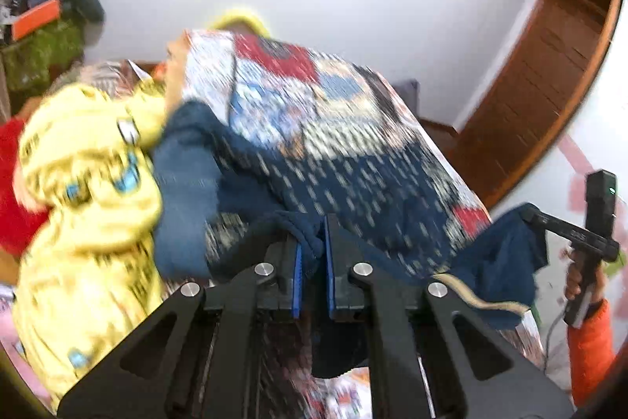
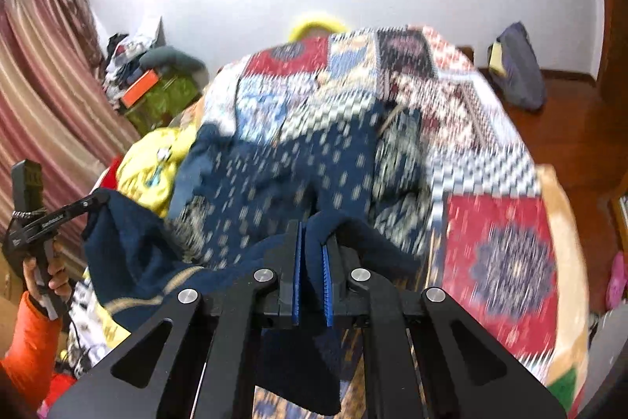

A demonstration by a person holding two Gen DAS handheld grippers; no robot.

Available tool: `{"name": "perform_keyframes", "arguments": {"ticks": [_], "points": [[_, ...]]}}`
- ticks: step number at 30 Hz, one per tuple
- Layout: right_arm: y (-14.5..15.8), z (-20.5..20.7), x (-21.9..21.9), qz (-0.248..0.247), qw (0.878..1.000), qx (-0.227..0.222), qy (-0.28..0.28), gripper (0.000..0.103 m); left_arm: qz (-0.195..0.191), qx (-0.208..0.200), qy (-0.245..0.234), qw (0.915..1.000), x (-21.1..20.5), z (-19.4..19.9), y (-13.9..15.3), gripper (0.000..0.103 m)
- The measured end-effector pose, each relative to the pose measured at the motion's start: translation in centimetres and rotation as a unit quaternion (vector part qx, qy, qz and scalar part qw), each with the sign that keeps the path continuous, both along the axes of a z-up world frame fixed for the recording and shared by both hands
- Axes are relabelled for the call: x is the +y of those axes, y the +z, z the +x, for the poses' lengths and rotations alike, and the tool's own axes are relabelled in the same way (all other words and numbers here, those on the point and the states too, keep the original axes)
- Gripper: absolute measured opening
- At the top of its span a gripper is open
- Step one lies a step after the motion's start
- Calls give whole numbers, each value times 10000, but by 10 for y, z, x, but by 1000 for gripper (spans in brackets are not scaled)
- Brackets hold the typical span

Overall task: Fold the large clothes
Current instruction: 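Lift the hem with both tools and fold it up over the hood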

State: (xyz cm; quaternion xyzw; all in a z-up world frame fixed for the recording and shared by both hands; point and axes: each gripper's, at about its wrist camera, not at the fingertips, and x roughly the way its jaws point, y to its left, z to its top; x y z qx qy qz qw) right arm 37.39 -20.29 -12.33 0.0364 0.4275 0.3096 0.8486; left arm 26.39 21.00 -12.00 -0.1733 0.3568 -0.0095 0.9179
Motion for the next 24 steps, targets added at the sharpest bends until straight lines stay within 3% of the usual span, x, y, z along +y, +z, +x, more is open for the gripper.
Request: {"name": "perform_keyframes", "arguments": {"ticks": [5,7,13,18,22,24], "points": [[-2,57,16,-138,9996,-142,-213,8,266,297,489,9980,27,59,-14,8],[-7,76,19,-140,9994,-128,-288,8,207,391,664,9968,40,80,-29,8],[-63,130,35,-388,9976,247,-526,8,137,925,938,9912,59,136,-99,8],[-105,148,32,-502,9956,530,-594,8,455,1325,809,9868,51,159,-147,8],[-94,142,26,-507,9966,463,-446,17,931,1390,472,9848,39,154,-151,11],[-81,135,25,-1085,9924,99,-577,24,1174,1477,354,9814,33,148,-143,18]]}}
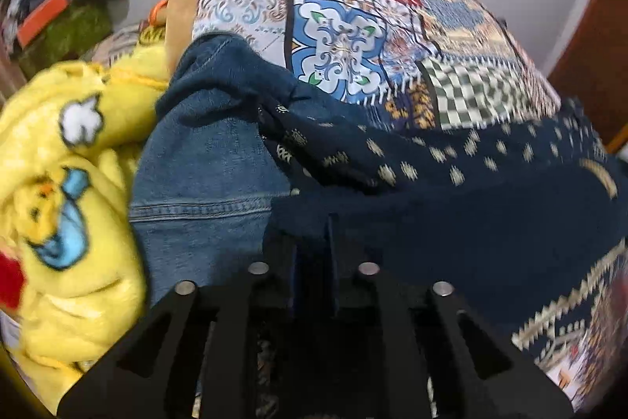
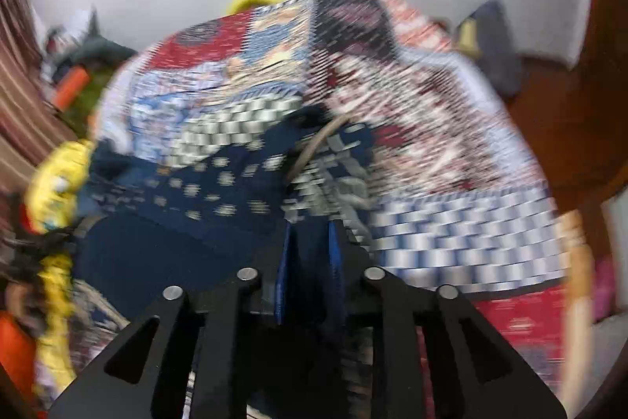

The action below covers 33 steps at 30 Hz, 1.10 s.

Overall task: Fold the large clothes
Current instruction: 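Lift the hem with both tools and fold it up over the hood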

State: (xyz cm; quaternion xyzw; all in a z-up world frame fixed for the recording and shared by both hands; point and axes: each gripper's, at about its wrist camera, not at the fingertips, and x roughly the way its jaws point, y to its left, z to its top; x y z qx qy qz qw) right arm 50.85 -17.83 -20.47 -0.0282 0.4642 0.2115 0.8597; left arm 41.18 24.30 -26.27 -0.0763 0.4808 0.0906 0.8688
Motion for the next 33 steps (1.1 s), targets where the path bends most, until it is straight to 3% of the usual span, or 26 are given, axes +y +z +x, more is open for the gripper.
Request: {"name": "perform_keyframes", "arguments": {"ticks": [2,4,6,9,11,15,19,26,33], "points": [[12,-11,-3,-297,9993,-240,58,27,89,32,-159,9998,-4,-8,14,20],[22,-22,-10,-346,9988,-332,77,27,140,-24,-243,9996,-7,-16,28,29],[32,-37,-17,-166,9992,-341,161,27,376,-240,-251,9987,-14,-29,47,55],[40,-56,-25,180,9993,-243,234,37,537,-511,-407,9964,-27,-48,70,60],[42,-68,-25,283,9990,-246,259,45,525,-524,-519,9959,-39,-56,77,66],[38,-82,-15,180,9988,-206,405,47,654,-446,-654,9947,-63,-63,72,89],[26,-93,-8,-19,9988,-150,466,62,616,-245,-885,9939,-88,-59,53,91],[-15,-86,14,-330,9978,213,535,62,700,-78,-866,9937,-110,-27,17,91],[-28,-41,40,-306,9992,84,241,62,662,-56,-637,9958,-81,32,11,91]]}}
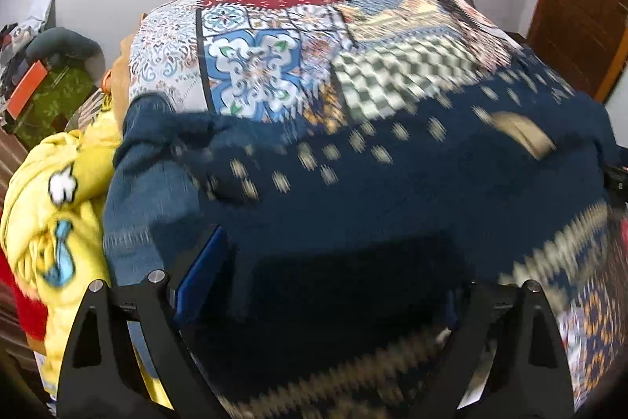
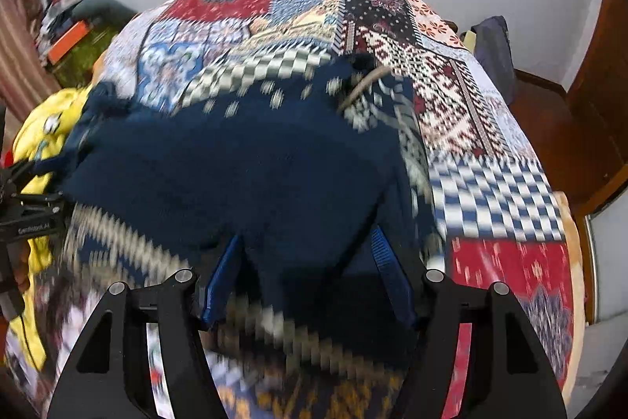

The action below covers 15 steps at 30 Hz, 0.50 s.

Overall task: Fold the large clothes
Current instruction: 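Lift the hem with both tools and fold it up over the hood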

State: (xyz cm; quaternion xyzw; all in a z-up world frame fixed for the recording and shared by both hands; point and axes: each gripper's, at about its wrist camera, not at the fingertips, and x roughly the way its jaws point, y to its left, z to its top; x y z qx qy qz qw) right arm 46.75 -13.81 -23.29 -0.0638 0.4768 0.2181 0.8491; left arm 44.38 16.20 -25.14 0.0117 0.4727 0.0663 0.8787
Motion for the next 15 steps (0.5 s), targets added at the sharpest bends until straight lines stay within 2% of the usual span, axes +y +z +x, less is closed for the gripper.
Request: {"name": "perform_keyframes", "arguments": {"ticks": [3,5,7,11,15], "points": [[8,32,11,200,9996,-35,-173,62,164,-50,219,9996,14,33,13,90],[21,51,14,297,9985,-211,-415,62,243,-157,405,9988,23,49,27,90],[35,62,14,443,9963,-379,-631,62,250,-456,601,9968,33,57,50,91],[72,65,4,1057,9899,-571,-752,62,146,-987,724,9924,44,49,90,91],[86,46,11,1076,9920,-566,-336,63,-316,-1088,454,9925,46,24,100,91]]}}
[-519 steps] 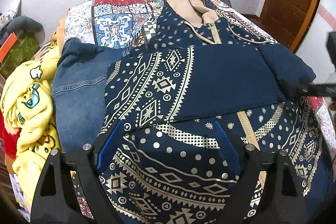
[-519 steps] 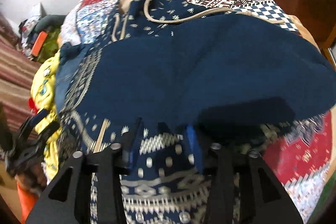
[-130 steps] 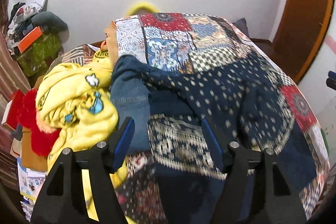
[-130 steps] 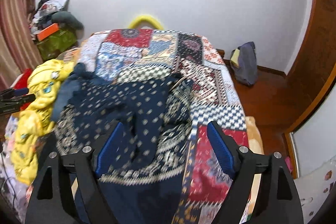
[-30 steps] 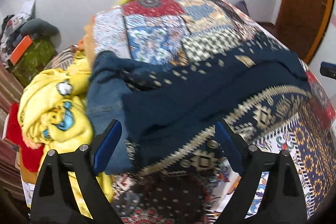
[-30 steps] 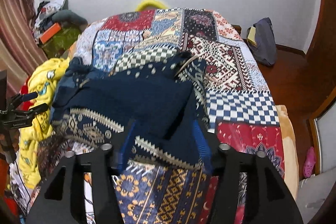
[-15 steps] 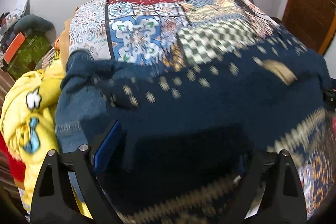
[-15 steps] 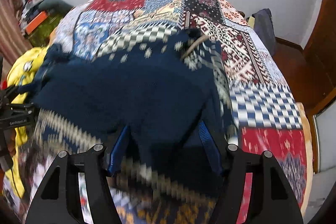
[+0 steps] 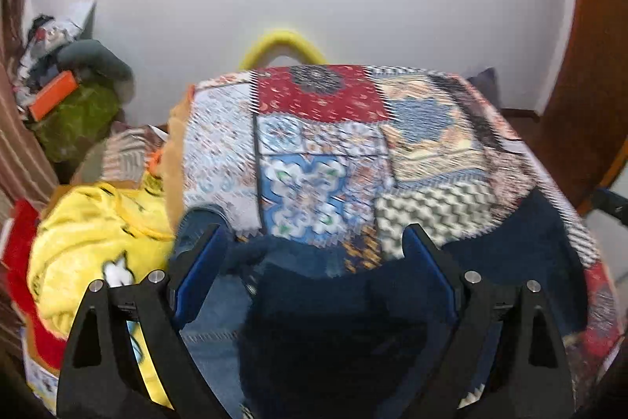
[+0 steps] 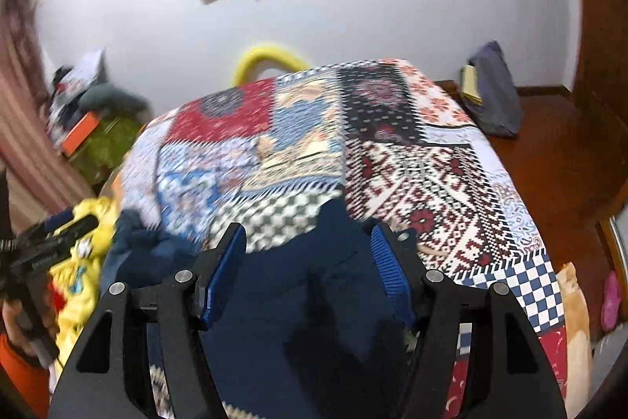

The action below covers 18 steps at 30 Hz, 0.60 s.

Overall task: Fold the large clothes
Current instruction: 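Lift the hem with both tools and fold it up over the hood, then open both tools and release the folded hem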

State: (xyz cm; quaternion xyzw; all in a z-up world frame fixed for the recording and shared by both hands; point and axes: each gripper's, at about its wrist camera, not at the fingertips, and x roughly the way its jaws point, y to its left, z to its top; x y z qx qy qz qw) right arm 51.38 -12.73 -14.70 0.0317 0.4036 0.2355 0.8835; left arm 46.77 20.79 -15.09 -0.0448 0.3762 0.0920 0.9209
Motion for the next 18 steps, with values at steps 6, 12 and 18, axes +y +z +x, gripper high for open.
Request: {"name": "perform_keyframes", "arguments": {"ticks": [6,12,18], "points": [[-19,-41,28,-112,9964,265,794,62,-547,427,-747,9948,-26,-31,-35,91],[-59,-67,52,-426,9893,595,1262,62,-911,1008,-1023,9854,-54,-43,-95,91],[-89,-80,34,-779,9871,606,1264,63,-1049,1016,-1035,9839,-46,-52,-124,92]]}}
